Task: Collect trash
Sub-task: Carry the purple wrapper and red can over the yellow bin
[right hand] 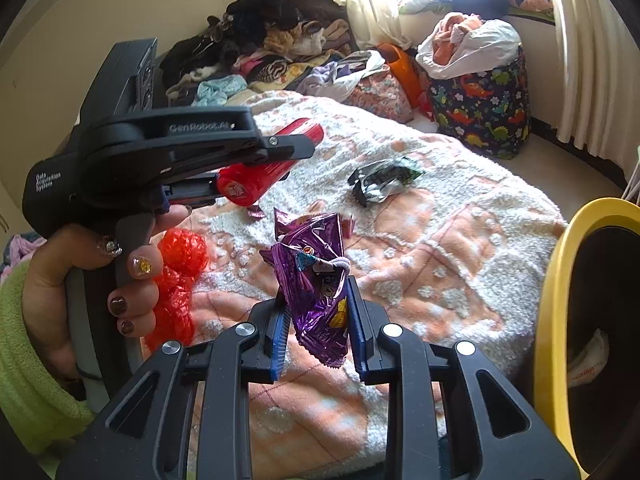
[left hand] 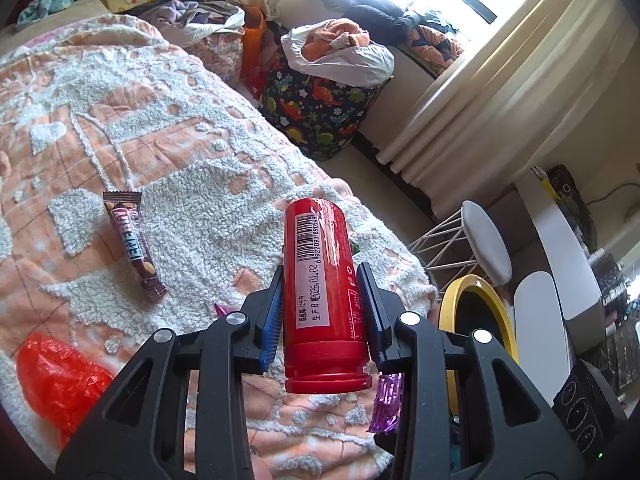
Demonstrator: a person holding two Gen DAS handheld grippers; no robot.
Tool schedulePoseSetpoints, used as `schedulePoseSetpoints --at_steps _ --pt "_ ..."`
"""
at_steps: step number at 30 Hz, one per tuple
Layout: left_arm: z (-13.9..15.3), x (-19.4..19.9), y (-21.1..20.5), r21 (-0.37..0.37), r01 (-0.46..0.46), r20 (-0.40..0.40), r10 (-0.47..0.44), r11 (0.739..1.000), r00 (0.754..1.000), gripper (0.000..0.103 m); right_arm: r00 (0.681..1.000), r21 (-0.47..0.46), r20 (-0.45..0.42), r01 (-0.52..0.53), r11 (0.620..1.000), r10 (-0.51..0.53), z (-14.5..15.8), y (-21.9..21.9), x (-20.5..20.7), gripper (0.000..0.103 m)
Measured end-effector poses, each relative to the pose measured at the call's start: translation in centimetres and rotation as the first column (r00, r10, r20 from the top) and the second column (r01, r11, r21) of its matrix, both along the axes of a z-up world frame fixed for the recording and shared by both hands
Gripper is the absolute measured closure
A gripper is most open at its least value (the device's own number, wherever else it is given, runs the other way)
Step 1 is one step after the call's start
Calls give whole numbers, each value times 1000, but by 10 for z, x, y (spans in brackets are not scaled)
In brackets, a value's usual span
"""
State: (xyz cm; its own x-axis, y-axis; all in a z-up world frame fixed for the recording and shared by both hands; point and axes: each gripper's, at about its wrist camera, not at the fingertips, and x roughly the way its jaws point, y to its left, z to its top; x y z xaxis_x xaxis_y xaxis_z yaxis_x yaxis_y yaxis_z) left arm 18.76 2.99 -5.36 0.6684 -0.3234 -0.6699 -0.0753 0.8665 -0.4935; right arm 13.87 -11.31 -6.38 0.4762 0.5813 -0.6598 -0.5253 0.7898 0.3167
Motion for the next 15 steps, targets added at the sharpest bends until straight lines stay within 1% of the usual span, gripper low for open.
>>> schedulePoseSetpoints --at_steps 7,15 --pt "15 -2 -18 22 35 33 -35 999 999 75 998 29 27 52 998 -52 13 -23 -4 78" --pt "24 -3 -41 41 76 55 -78 996 995 75 991 60 54 123 991 -126 24 -56 -6 78"
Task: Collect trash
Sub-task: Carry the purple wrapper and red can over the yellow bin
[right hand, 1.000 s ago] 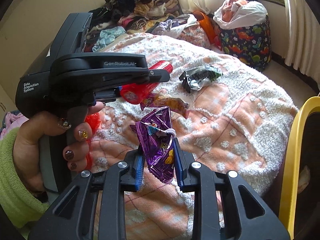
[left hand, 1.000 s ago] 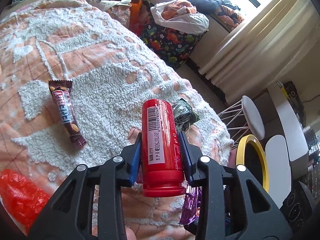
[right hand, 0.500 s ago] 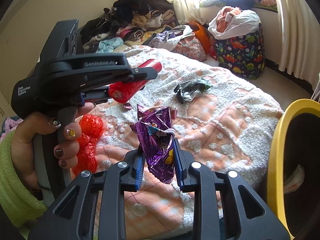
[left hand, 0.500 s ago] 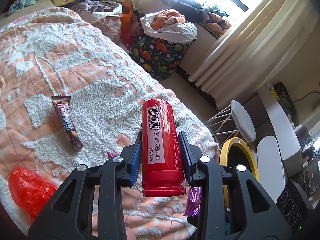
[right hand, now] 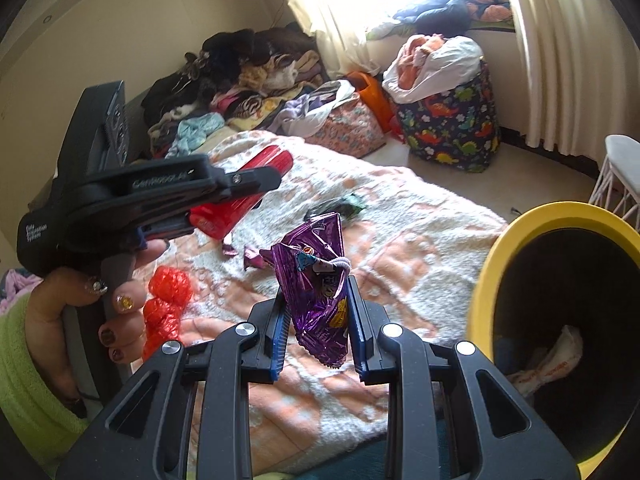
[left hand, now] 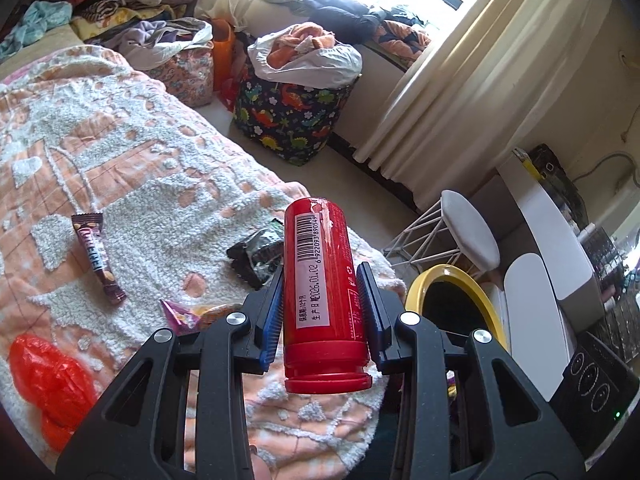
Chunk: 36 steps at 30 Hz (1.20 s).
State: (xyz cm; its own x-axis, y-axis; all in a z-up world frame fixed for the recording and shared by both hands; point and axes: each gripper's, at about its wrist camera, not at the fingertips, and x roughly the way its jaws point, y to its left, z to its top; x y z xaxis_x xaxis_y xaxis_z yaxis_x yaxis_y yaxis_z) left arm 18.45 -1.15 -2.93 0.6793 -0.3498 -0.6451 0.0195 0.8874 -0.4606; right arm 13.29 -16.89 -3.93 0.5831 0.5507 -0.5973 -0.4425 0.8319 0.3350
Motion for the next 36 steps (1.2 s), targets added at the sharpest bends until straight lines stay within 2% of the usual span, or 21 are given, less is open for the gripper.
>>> schedulePoseSetpoints --at_steps 17,36 --pt "7 -5 -49 42 103 23 -104 994 994 75 990 35 18 136 990 -137 7 -56 -9 78" --pt "10 -6 -99 86 199 45 -204 976 978 75 974 42 24 225 973 -226 8 -102 -19 78"
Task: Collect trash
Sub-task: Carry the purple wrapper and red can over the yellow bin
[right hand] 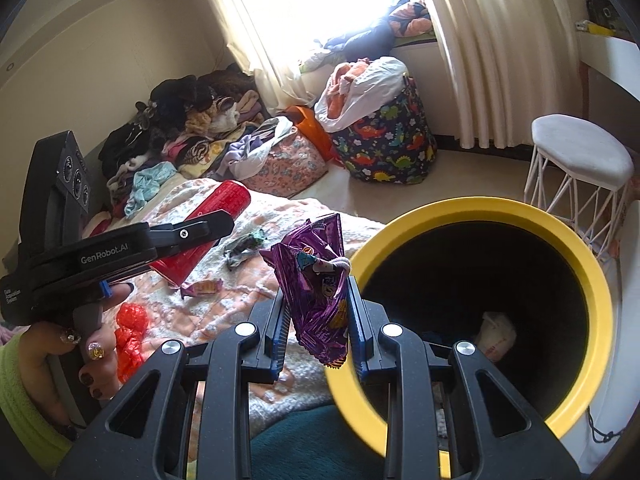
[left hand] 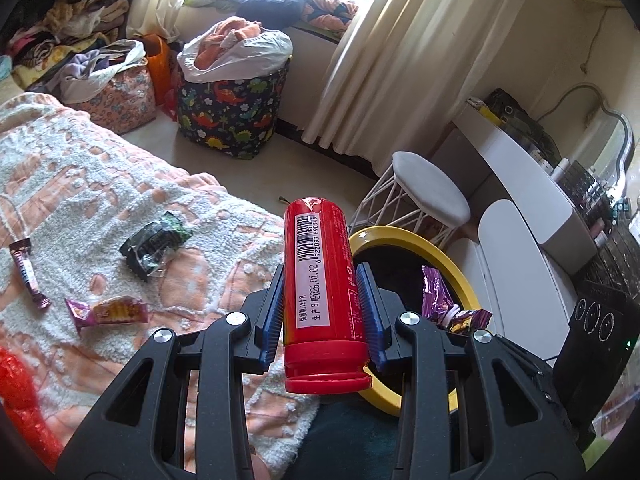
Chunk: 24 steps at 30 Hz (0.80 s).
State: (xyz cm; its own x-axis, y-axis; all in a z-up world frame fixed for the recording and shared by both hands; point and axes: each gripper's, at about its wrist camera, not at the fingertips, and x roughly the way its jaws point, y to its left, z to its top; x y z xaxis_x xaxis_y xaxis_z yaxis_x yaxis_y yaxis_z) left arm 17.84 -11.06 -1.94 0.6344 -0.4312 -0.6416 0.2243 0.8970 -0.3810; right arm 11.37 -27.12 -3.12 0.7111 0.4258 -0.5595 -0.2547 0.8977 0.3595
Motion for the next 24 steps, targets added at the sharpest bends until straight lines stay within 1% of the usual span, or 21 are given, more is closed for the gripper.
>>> schedulePoseSetpoints --at_steps 12,24 --pt "0 -3 -34 33 72 9 -73 997 997 75 997 25 -1 81 996 -81 -3 -39 -3 78" --pt "-5 -7 -60 62 131 -1 -131 989 991 75 987 58 -16 161 985 -161 -12 -76 -1 78"
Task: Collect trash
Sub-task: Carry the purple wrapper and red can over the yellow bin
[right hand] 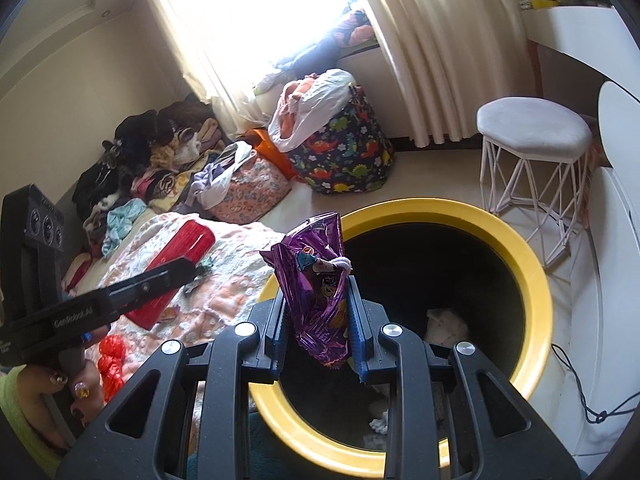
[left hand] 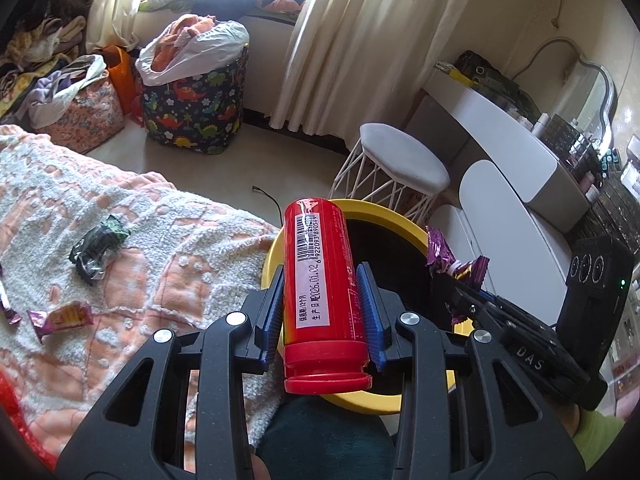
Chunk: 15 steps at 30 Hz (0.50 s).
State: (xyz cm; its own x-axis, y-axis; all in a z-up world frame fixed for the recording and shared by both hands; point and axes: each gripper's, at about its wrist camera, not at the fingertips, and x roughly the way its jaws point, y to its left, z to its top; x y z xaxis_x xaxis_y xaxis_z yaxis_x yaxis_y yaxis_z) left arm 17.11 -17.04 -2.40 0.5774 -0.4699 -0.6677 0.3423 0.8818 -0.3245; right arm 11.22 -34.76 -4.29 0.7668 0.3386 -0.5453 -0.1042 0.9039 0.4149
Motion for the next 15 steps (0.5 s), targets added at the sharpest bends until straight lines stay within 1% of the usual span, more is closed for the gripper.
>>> schedulePoseSetpoints --at_steps 15 --pt "-15 -5 -35 35 87 -34 -86 996 996 75 997 19 -17 73 997 -72 -10 -26 -1 78"
